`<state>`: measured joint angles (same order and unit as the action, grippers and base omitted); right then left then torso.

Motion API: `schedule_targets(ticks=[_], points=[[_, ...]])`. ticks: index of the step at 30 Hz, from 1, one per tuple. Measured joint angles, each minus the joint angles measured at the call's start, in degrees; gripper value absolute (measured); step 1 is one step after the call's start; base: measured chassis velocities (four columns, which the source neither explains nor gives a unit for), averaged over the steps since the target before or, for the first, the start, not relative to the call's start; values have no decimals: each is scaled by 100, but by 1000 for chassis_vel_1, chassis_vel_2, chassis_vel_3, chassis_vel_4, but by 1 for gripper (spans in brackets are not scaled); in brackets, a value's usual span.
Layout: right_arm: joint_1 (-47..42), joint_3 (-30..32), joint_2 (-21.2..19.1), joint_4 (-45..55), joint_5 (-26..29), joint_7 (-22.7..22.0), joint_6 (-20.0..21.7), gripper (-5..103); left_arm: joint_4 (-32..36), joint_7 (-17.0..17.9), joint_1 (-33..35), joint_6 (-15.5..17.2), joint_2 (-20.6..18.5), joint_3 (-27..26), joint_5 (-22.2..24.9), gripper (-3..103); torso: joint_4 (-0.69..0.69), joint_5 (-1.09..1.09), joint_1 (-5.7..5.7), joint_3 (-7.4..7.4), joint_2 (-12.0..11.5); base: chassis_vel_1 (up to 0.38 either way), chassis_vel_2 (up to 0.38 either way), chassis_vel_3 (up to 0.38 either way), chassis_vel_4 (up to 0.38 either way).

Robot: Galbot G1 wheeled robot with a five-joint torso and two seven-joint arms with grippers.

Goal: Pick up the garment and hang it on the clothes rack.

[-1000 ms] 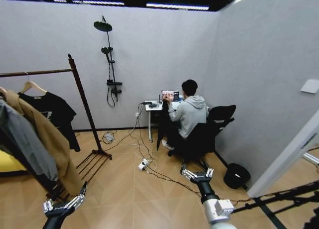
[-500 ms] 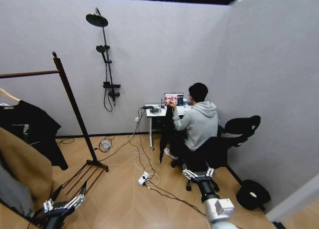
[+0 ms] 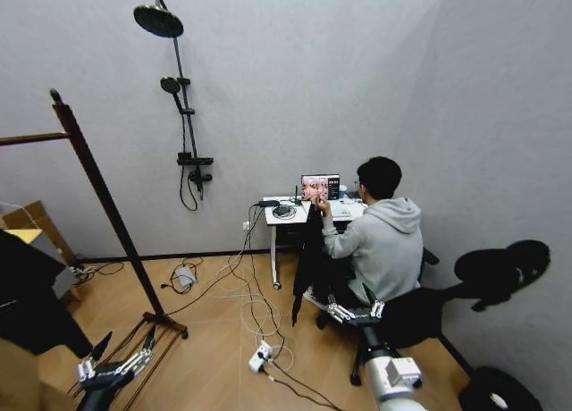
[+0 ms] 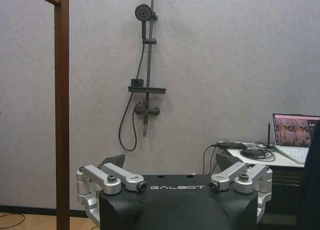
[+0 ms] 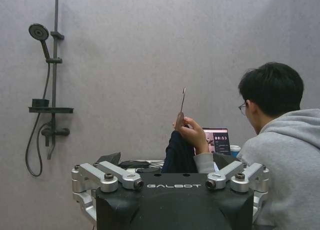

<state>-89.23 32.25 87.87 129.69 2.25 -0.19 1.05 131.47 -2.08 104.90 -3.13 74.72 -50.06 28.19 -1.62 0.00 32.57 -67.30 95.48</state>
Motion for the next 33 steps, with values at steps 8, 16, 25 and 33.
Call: schedule_targets(ticks=[8,16,25,33], points=[[85,121,-36,-18,-2,-109,128,100,0,0,-1,0,0,0,0,100,-1,-2,4,-2,-2,-330,338,338,-341],[1259,273,-382,-163,450,-276,1164,100,0,-2,-1,0,0,1,0,100,-4,0,6,-2,-3,-183,175,140,-142],[2972,293,-988,-1315,1244,-543,1759,100,0,2,1,0,0,0,0,100,4,1,-6,1,3,40,-20,-22,27],[4035,-65,-1068,-2530,1384,-725,1780,100,0,0,-1,0,0,0,0,100,0,0,4,-2,-2,0,0,0,0]])
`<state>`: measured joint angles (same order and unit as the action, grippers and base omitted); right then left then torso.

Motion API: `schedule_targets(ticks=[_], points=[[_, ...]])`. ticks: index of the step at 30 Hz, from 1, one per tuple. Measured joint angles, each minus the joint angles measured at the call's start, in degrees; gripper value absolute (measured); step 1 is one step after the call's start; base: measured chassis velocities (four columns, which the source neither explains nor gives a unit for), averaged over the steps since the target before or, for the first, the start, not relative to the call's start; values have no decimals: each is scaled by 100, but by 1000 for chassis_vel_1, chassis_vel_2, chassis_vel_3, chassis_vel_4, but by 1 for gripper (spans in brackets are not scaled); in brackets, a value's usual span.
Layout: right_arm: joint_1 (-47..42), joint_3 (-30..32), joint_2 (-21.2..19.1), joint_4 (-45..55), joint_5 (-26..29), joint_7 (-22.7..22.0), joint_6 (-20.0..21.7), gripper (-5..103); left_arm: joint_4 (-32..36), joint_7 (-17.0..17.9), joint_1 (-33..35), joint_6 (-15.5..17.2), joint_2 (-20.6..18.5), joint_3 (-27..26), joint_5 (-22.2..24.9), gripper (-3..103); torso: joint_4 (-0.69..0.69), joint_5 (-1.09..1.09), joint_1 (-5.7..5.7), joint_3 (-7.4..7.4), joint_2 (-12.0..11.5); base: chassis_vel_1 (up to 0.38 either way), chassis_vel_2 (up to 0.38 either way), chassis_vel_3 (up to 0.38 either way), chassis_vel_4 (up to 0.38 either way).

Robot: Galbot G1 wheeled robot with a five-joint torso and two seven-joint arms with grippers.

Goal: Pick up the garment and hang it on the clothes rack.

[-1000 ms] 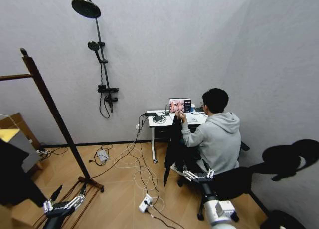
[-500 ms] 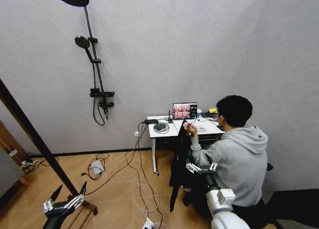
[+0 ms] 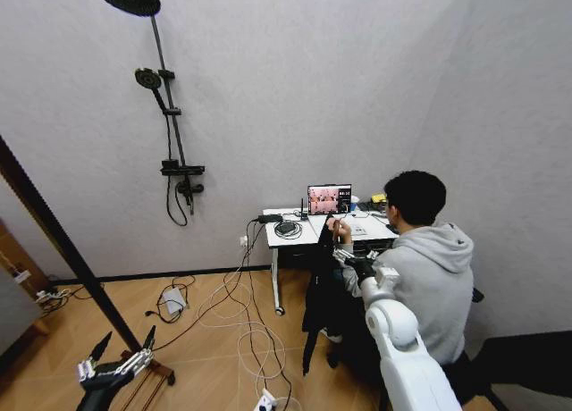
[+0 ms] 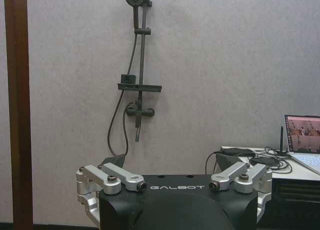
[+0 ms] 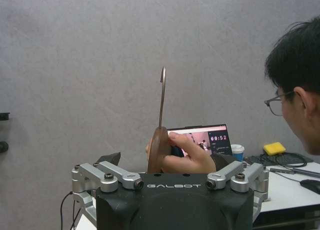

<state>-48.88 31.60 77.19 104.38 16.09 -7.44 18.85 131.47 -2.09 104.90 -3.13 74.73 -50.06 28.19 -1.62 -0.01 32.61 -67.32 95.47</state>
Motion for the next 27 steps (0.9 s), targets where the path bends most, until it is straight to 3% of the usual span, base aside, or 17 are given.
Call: schedule_targets(ticks=[11,16,23,27], points=[[866,-308,8,-1038,-421,-92,-235,102,0,0,0,0,0,0,0,100,0,1,-2,0,1,0,0,0,0],[1072,-346,12,-1254,-460,-124,-257,88,0,0,0,0,0,0,0,100,0,1,-2,0,0,0,0,0,0],[1146,-377,21,-1380,-488,-162,-257,54,0,1,0,0,0,0,0,100,0,1,-2,1,0,0,0,0,0],[1146,-378,26,-1392,-487,-162,-261,48,0,0,0,0,0,0,0,100,0,1,-2,1,1,0,0,0,0]])
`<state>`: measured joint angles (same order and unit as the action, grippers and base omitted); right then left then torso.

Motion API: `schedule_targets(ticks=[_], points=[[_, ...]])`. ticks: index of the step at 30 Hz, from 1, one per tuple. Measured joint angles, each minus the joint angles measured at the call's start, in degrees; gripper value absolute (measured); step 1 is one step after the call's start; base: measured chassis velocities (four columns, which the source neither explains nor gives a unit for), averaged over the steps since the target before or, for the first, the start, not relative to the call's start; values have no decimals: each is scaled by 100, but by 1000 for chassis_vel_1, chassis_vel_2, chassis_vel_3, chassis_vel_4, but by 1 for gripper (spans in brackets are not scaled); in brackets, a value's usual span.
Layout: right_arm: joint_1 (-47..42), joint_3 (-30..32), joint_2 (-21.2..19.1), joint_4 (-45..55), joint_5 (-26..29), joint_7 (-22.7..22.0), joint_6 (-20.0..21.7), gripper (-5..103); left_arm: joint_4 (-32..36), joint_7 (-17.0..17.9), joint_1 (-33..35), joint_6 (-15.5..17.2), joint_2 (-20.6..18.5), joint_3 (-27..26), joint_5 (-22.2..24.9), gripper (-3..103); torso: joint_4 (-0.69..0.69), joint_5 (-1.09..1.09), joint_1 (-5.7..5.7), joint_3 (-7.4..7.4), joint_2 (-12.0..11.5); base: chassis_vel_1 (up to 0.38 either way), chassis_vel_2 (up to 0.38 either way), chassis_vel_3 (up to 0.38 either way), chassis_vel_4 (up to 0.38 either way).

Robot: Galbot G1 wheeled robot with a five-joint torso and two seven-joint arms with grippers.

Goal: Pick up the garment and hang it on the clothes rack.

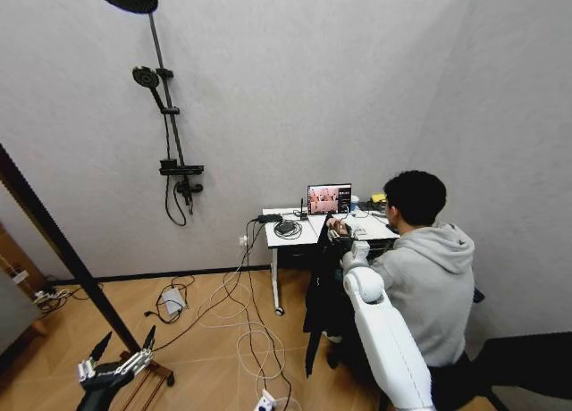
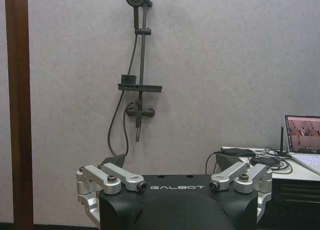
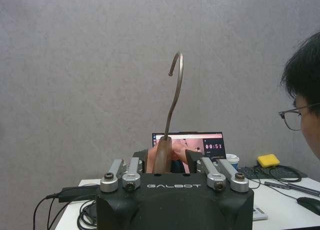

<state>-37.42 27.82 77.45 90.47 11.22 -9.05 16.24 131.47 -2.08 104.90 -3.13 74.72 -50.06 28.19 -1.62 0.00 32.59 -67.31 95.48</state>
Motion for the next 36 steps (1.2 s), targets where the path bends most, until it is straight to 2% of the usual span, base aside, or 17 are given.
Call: schedule_targets(ticks=[2,3,6,7,9,21,25,31,36], points=[[11,4,-3,-14,-7,0,-15,37,0,0,0,0,0,0,0,100,0,0,0,0,0,0,0,0,0],[11,4,-3,-14,-7,0,-15,37,0,0,0,0,0,0,0,100,0,0,0,0,0,0,0,0,0],[22,10,-14,-34,-14,0,-25,21,0,0,0,0,0,0,0,100,0,0,0,0,0,0,0,0,0],[22,10,-14,-34,-14,0,-25,21,0,0,0,0,0,0,0,100,0,0,0,0,0,0,0,0,0],[25,12,-12,-44,-16,2,-27,10,0,1,0,0,0,0,0,100,0,0,0,0,1,0,0,0,0],[-134,27,-32,149,10,8,-115,10,0,0,0,0,0,0,0,100,0,0,0,0,0,0,0,0,0],[-732,-78,-44,1149,155,139,9,10,0,0,0,0,0,0,0,100,-1,-1,0,0,0,0,0,0,0],[-1326,-272,-36,2004,370,307,170,10,0,0,0,0,0,0,0,100,-1,-1,-1,1,1,0,0,0,0],[-1737,-588,-52,2790,498,701,222,10,0,0,0,0,0,0,0,100,0,-1,-2,1,1,0,0,0,0]])
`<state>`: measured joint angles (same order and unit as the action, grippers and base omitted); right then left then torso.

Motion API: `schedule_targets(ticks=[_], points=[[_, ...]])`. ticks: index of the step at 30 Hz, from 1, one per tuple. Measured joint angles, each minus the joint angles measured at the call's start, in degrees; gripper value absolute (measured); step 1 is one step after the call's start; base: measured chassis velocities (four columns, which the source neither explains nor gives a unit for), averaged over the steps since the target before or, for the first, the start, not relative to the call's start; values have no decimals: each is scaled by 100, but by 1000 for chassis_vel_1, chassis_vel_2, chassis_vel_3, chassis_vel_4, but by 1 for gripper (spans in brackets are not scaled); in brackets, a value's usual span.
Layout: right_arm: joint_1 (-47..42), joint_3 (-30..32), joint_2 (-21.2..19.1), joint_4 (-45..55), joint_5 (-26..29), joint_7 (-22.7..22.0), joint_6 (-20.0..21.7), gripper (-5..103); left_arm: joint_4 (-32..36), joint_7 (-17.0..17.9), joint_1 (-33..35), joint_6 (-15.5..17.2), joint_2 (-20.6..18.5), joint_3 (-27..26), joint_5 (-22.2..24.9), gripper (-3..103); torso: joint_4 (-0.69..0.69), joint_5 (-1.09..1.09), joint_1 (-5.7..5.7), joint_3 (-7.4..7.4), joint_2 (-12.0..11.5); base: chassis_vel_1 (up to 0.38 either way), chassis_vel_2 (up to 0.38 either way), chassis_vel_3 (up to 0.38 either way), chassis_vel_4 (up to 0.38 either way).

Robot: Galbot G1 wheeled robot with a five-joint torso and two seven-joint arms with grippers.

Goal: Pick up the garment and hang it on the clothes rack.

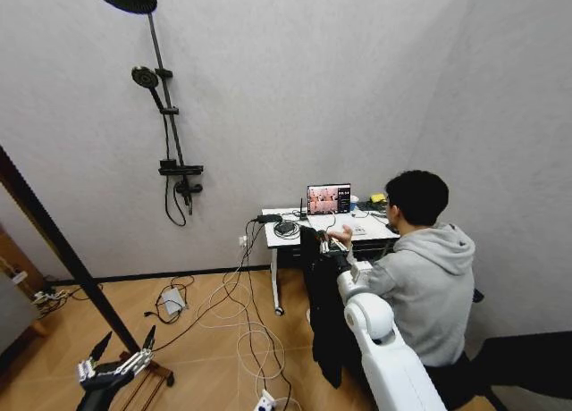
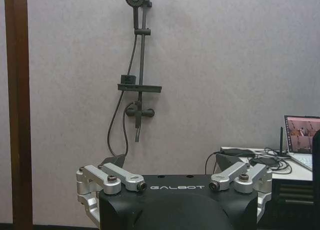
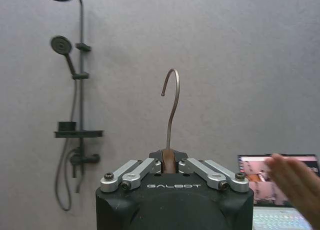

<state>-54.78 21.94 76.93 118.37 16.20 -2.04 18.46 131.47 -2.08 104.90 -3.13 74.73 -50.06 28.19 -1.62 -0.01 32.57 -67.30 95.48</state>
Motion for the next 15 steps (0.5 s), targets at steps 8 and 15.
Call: schedule_targets(ticks=[8,15], points=[[-212,-706,-35,256,-4,533,-89,10,0,0,0,0,0,0,0,100,1,1,0,0,0,0,0,0,0],[-311,-1043,4,155,-273,738,-264,10,0,0,0,0,0,0,0,100,1,1,0,0,0,0,0,0,0]])
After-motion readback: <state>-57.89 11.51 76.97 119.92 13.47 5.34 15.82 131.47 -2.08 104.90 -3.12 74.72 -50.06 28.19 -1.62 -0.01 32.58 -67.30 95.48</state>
